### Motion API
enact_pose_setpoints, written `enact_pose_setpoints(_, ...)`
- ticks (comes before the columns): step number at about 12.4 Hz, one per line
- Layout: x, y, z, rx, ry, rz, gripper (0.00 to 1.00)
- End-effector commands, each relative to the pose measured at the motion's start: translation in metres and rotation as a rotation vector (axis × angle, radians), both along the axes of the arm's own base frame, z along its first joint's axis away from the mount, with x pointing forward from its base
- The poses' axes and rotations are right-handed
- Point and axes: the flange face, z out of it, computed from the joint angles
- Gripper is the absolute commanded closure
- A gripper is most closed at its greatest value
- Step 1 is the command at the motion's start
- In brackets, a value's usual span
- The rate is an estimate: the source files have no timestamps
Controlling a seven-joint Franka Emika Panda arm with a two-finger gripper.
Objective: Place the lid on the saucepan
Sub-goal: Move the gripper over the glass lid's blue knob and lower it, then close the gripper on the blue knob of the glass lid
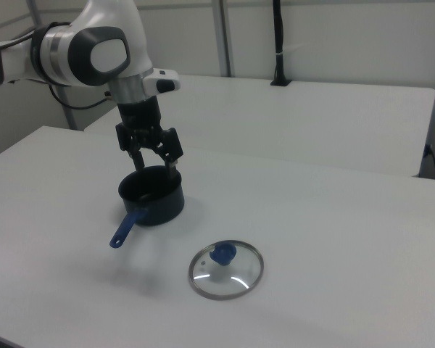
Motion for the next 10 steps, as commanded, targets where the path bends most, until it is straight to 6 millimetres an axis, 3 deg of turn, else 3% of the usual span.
enact_pose_setpoints(1,0.020,-0.029,-0.005,0.042,-0.023,-0.057,0.00)
enact_pose_setpoints(3,0.034,-0.057,-0.028,0.035,-0.052,-0.102,0.00)
enact_pose_setpoints(7,0.061,-0.084,-0.120,0.015,0.008,-0.137,0.00)
enact_pose_setpoints(10,0.054,-0.109,-0.162,-0.001,0.024,-0.129,0.00)
